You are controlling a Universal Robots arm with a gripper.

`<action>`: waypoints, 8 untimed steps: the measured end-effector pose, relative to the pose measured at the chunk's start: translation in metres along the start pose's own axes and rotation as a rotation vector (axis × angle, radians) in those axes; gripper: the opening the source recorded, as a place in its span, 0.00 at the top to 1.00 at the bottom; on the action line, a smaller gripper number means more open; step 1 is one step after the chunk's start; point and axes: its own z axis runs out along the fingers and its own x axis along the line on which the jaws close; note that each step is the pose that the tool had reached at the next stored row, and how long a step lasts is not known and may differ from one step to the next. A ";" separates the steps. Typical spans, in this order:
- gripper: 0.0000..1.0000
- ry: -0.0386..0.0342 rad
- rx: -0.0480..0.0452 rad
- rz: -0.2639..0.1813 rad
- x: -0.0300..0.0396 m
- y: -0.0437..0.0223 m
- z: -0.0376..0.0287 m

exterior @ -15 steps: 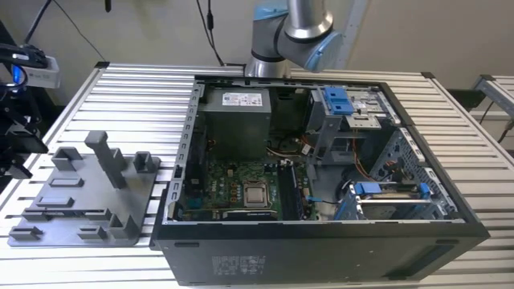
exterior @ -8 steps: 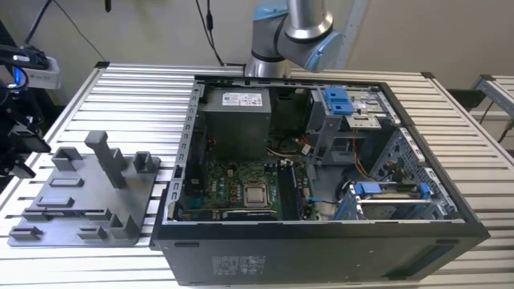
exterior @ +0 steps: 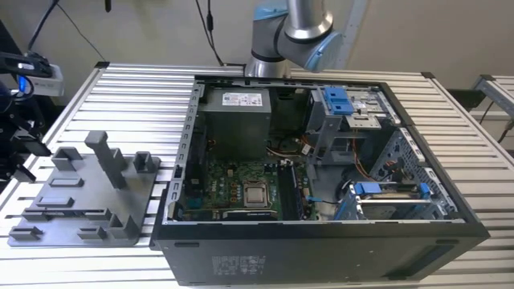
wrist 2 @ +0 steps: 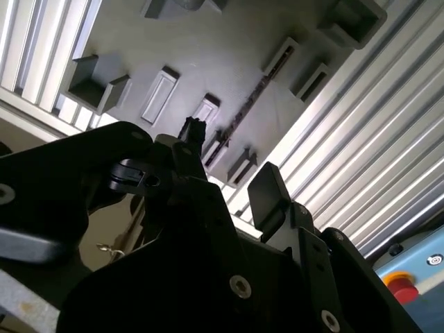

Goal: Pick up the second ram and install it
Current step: 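Pick up the second ram and move it above second insertion slot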

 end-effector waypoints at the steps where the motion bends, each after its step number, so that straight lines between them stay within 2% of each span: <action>1: 0.46 0.0001 -0.0008 0.000 0.0001 0.0000 0.0018; 8: 0.46 0.0021 -0.0091 0.001 0.0010 -0.0001 0.0116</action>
